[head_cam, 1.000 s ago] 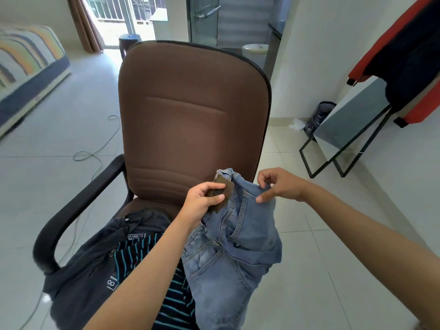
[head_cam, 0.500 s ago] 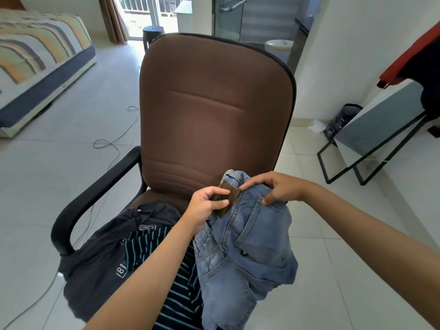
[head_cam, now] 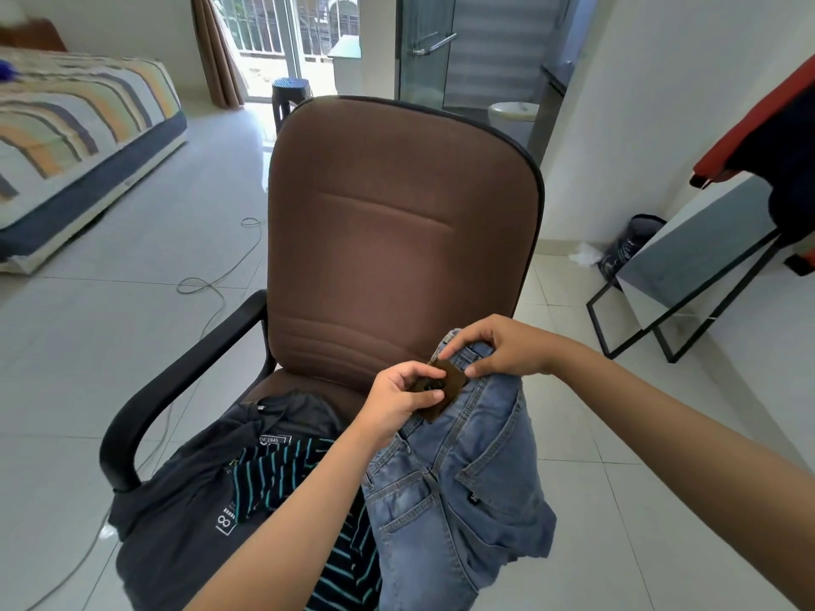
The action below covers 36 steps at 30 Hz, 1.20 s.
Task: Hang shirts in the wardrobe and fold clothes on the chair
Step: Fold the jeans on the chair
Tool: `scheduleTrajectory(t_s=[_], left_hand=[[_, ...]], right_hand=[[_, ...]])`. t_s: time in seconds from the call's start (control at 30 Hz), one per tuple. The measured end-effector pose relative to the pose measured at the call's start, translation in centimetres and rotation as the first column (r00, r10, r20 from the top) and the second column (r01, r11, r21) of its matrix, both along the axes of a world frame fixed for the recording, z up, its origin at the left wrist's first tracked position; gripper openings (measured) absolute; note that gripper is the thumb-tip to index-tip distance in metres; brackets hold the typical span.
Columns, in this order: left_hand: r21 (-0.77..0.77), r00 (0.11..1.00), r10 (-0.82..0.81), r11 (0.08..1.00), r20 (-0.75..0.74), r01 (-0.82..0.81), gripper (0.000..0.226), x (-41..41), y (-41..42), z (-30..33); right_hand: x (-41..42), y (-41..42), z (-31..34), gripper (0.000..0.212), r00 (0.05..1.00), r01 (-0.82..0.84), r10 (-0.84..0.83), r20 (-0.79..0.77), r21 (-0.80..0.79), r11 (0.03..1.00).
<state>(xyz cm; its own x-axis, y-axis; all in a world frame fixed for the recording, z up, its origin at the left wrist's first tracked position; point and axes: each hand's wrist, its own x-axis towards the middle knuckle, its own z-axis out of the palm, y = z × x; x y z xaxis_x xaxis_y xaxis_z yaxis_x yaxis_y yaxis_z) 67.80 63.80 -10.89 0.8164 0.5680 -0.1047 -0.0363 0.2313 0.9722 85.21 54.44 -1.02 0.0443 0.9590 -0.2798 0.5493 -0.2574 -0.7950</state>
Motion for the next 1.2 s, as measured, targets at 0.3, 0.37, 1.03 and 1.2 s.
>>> scheduleTrajectory(t_s=[0.3, 0.37, 1.03, 1.2], left_hand=[[0.046, 0.952, -0.302, 0.951, -0.055, 0.305, 0.019, -2.2, 1.5, 2.2], [0.086, 0.919, -0.378, 0.918, -0.112, 0.388, 0.019, -2.1, 1.7, 3.7], [0.465, 0.919, -0.335, 0.793, -0.209, 0.395, 0.05, -3.9, 4.0, 10.5], [0.394, 0.961, -0.264, 0.877, -0.083, 0.275, 0.048, -4.8, 4.5, 11.3]], right_hand=[[0.9, -0.8, 5.3, 0.035, 0.96, -0.044, 0.067, -0.273, 0.089, 0.995], [1.1, -0.8, 6.5, 0.034, 0.955, -0.046, 0.077, -0.286, 0.112, 0.993], [4.1, -2.5, 14.9, 0.046, 0.975, 0.154, -0.085, -0.205, 0.354, 0.922], [4.7, -3.6, 17.2, 0.049, 0.959, 0.221, -0.122, -0.255, 0.406, 0.887]])
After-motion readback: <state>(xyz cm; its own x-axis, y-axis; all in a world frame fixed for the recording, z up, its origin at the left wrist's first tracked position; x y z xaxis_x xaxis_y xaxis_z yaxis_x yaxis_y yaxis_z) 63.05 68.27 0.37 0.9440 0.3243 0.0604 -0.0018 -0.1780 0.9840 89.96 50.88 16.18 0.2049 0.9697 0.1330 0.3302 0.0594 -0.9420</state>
